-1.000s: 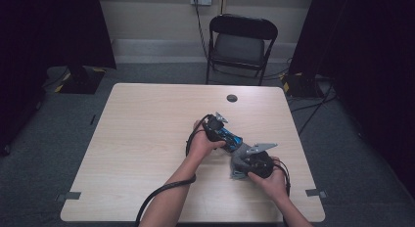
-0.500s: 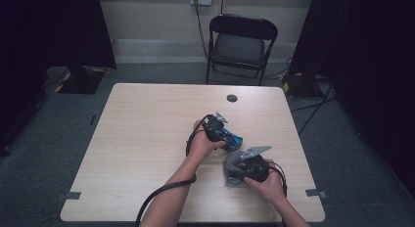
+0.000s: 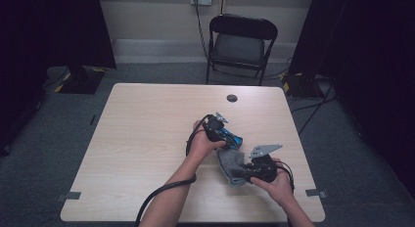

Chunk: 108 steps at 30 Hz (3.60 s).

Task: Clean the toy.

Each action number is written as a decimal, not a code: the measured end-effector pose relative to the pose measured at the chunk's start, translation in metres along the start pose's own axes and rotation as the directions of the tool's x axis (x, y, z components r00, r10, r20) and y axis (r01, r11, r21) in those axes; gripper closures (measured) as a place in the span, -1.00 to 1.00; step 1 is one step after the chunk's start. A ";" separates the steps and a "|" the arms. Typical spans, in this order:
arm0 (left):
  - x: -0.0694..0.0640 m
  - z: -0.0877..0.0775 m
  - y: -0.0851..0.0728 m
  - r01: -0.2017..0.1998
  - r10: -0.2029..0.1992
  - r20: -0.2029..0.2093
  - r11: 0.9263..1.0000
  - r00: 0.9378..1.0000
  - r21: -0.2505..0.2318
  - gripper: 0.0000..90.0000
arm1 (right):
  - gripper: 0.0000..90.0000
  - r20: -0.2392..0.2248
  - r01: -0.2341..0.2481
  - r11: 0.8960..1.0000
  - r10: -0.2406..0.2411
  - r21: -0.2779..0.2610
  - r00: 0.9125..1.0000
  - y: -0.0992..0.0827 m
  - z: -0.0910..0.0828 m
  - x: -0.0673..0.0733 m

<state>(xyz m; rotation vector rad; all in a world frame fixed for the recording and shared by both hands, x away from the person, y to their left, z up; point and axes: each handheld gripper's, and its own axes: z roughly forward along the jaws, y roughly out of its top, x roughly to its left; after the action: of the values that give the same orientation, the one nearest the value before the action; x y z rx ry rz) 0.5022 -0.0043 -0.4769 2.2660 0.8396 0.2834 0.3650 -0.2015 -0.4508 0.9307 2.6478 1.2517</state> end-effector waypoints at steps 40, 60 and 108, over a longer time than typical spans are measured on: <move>-0.001 0.000 0.000 0.003 -0.003 -0.004 1.000 1.000 -0.004 -0.88 | 0.58 0.278 -0.115 0.993 0.117 -0.024 0.954 -0.020 0.011 -0.064; -0.002 0.000 0.000 0.011 -0.011 -0.006 1.000 1.000 0.001 -0.88 | 0.58 0.151 -0.055 0.998 0.049 0.034 0.987 -0.017 0.019 -0.038; -0.002 0.000 0.001 0.015 -0.015 -0.009 1.000 1.000 0.005 -0.88 | 0.58 0.160 -0.005 0.996 0.019 -0.085 0.987 -0.002 -0.040 -0.038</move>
<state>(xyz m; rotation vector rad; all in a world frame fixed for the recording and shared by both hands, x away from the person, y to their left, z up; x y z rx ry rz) 0.5012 -0.0063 -0.4763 2.2636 0.8628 0.2851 0.3830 -0.2508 -0.4324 0.9909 2.4511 1.2249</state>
